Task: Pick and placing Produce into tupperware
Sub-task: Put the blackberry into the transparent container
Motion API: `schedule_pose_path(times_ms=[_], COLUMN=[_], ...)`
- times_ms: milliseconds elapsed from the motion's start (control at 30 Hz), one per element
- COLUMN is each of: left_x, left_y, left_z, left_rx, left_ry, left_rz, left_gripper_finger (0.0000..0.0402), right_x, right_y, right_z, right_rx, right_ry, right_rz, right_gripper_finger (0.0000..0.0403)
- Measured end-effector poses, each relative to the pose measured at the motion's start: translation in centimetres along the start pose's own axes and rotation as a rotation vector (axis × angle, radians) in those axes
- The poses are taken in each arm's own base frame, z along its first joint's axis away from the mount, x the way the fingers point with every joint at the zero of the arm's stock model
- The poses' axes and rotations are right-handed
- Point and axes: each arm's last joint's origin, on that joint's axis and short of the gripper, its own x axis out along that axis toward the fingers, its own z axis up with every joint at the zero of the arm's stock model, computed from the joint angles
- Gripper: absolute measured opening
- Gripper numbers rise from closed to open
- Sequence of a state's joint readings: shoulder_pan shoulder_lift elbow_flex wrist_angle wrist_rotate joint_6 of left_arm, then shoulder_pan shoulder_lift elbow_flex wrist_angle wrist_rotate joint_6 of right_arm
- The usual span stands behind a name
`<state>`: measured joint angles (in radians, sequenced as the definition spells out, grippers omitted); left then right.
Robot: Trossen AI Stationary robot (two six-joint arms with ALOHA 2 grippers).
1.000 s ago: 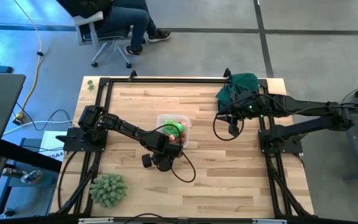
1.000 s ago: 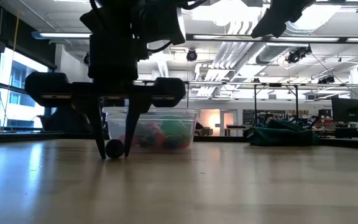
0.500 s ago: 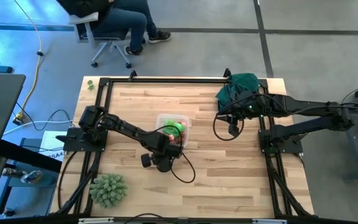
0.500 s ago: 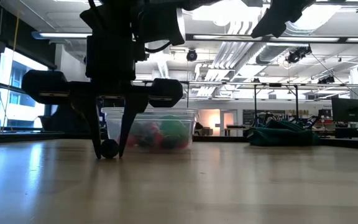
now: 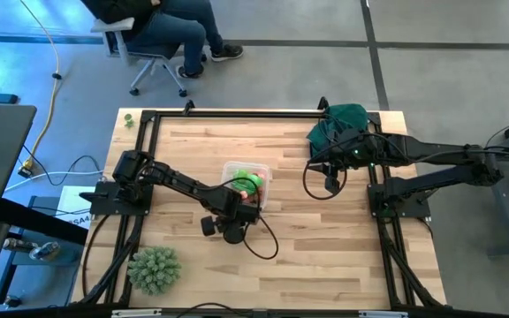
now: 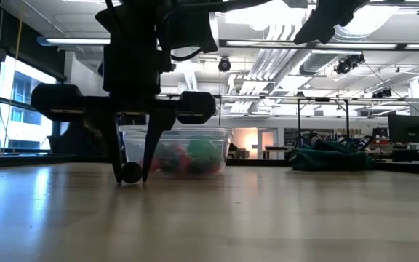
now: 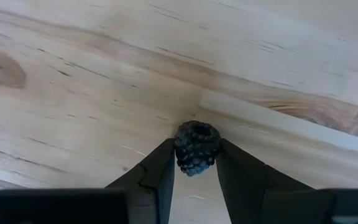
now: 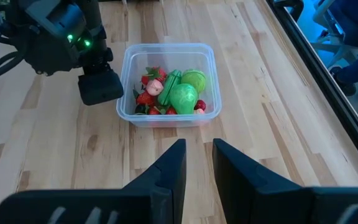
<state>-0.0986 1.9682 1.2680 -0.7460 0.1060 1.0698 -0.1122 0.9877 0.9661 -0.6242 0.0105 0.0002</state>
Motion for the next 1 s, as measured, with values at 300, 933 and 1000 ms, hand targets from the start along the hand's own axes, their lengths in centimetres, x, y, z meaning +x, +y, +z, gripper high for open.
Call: schedule_pose_path(times_ms=[300, 933, 1000], left_x=[-0.1, -1.6, -2.3], left_y=[0.1, 0.7, 1.0], left_z=[0.0, 0.6, 0.8], left_rx=[-0.004, -0.055, -0.063], left_ry=[0.010, 0.016, 0.016], left_rz=[0.011, 0.015, 0.015], left_gripper_finger=[0.0101, 0.0101, 0.0101], right_x=[0.0, 0.0, 0.0], right_y=[0.0, 0.0, 0.0], right_z=[0.0, 0.0, 0.0], right_rx=[0.000, 0.000, 0.000], right_ry=[0.000, 0.000, 0.000], right_rz=[0.000, 0.000, 0.000], right_gripper_finger=[0.0068, 0.0068, 0.0068])
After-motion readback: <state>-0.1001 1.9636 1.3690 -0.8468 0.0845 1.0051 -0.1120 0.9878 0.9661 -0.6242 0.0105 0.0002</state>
